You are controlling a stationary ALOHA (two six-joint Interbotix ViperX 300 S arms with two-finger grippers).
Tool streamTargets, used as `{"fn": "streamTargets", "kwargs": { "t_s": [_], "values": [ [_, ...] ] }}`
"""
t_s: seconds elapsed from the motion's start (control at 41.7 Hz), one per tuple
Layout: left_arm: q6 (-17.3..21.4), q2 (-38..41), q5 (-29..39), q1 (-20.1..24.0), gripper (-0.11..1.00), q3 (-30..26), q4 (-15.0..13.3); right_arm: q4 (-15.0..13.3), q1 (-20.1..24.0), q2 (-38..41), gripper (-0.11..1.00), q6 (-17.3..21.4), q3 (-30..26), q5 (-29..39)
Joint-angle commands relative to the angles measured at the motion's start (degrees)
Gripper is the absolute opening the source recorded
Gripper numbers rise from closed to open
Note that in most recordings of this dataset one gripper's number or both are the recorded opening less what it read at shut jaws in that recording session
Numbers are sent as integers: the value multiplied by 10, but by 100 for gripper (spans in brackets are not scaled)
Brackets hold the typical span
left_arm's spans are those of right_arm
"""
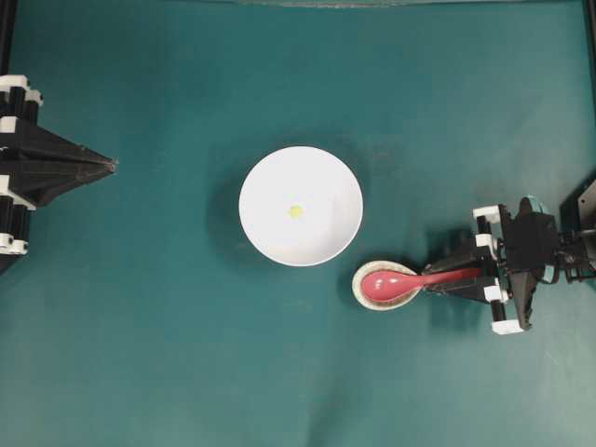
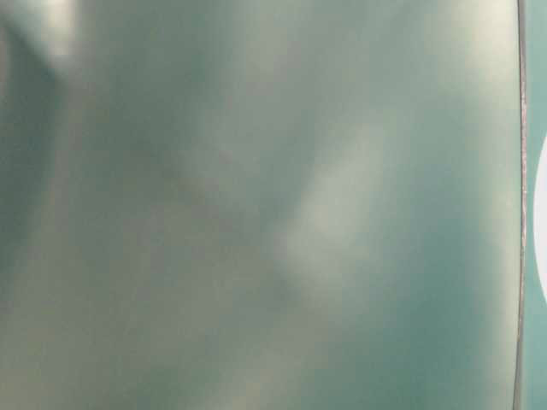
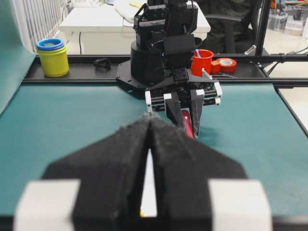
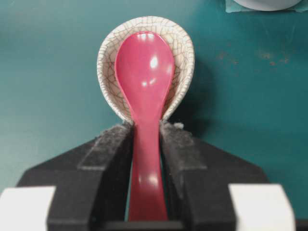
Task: Scoop the yellow hexagonal prism block from the bowl with a spoon using the right arm.
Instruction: 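Close the right gripper on the pink spoon handle, then lift the spoon from the dish and carry it over the white bowl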
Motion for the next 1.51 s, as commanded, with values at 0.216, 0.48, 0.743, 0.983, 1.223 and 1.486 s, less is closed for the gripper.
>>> {"fn": "streamTargets", "kwargs": {
  "t_s": [0.216,0.48,0.743,0.983,1.223,1.486],
  "values": [
    [0,5,4,1,1,-13,2,1,3,-25,25,-1,-3,-5],
    [0,5,4,1,1,-13,2,1,-4,-103,26,-4,4,13],
    [0,4,4,1,1,-14,2,1,-51,-213,25,-5,-4,140],
    [0,5,2,1,1,-13,2,-1,-123,-313,25,-26,-46,309],
    [0,5,3,1,1,-13,2,-3,-191,-368,26,-78,-134,518],
    [-1,5,4,2,1,-13,2,-4,-243,-358,25,-115,-239,688]
  ]
}}
